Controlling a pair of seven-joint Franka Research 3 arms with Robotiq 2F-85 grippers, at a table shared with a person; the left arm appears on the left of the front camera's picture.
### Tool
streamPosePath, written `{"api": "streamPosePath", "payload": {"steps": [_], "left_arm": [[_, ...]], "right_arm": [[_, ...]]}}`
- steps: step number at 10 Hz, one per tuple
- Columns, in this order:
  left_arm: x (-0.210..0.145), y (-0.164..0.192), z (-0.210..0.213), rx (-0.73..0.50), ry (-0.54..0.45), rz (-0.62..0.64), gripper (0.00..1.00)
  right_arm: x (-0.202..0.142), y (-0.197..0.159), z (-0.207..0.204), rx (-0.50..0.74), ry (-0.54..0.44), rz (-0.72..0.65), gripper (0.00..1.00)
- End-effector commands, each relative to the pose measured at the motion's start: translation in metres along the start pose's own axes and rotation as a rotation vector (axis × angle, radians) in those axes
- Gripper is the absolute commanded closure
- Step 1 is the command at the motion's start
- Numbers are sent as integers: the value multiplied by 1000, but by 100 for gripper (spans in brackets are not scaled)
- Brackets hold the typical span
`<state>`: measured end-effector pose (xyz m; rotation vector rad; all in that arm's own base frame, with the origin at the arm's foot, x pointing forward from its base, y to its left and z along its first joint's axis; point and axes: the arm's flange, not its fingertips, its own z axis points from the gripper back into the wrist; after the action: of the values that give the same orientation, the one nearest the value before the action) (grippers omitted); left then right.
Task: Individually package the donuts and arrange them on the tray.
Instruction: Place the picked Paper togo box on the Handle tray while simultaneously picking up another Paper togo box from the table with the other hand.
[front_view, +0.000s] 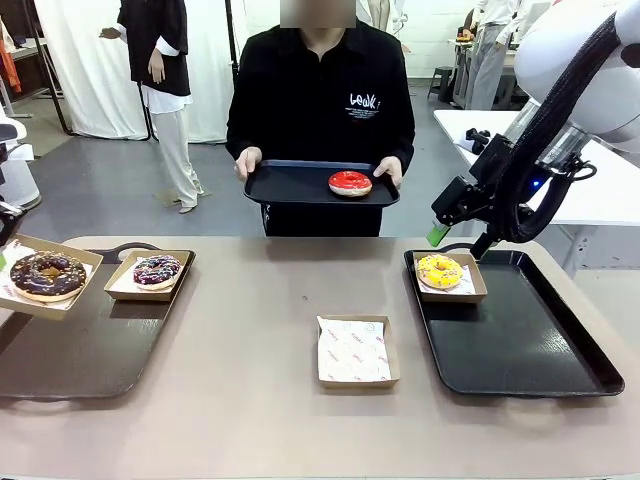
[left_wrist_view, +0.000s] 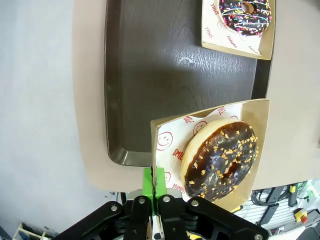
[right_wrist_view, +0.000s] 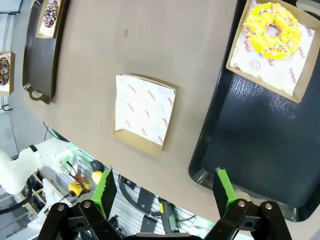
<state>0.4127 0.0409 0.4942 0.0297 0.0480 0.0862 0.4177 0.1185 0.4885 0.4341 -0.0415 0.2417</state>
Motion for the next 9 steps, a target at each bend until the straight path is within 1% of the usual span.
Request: {"api": "streamPosePath", "payload": {"steps": [1,2,3,5,6,8,9], "left_arm": [[7,7,-8,39,-24,14,99],[8,13,-17,52,-15,10,99],[8,17,-24,73,-20,27,99],[6,20,-40,106,-8,3,99],[5,22,-49,114,-1,7,99],[4,14,-57,88,2,-7,99],[6,11,-58,84,1,-6,99]], "right_arm": [[0,29,-23,-138,44,-56,0],[0,51,-39,-223,85,-69,0],[-2,66,-53,-278,117,-54,0],[-7,86,-77,-369,134,-94,0],[-9,92,-90,-402,141,-118,0],[-12,96,-121,-475,123,-205,0],[-15,99,-131,-453,107,-208,0]]}}
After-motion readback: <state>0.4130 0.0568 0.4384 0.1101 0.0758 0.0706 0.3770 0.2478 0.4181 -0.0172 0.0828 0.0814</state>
